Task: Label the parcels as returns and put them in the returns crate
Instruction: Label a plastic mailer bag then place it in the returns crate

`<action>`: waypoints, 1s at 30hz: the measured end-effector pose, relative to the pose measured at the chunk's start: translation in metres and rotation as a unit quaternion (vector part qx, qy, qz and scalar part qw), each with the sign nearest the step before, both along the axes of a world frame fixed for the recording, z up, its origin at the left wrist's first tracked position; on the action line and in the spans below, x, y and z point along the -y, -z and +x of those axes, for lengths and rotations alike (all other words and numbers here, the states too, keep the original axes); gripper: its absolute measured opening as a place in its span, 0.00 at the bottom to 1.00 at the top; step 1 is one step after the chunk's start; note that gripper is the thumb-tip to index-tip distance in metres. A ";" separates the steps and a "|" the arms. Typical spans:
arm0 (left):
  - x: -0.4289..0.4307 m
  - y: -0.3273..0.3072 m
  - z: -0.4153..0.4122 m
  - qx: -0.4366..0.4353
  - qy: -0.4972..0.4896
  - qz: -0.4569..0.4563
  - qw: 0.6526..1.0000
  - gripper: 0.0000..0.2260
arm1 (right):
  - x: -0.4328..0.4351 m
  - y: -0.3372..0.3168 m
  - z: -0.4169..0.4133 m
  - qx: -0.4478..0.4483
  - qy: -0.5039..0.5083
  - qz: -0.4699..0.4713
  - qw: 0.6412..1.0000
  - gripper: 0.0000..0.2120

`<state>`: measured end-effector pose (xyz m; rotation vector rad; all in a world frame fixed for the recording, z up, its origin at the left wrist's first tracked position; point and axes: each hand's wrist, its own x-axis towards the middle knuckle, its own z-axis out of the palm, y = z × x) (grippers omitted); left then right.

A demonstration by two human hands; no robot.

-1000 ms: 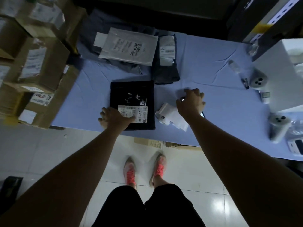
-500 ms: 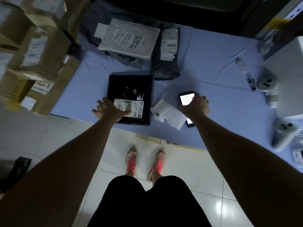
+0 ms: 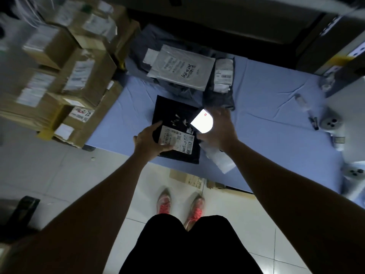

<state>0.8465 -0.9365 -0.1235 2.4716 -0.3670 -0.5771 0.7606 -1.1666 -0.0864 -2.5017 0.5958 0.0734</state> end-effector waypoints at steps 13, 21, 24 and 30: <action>-0.017 0.000 0.034 0.068 0.021 -0.059 0.996 0.51 | -0.028 -0.034 0.009 -0.145 -0.149 -0.056 0.977 0.47; -0.019 0.004 0.043 0.072 0.026 -0.069 0.995 0.50 | -0.031 -0.037 0.002 -0.149 -0.131 -0.092 0.976 0.47; -0.018 0.006 0.044 0.066 0.020 -0.085 0.994 0.51 | -0.029 -0.039 -0.003 -0.144 -0.126 -0.088 0.978 0.46; -0.017 0.015 0.042 0.055 0.018 -0.032 0.998 0.49 | -0.022 -0.039 -0.008 -0.132 -0.104 -0.075 0.983 0.45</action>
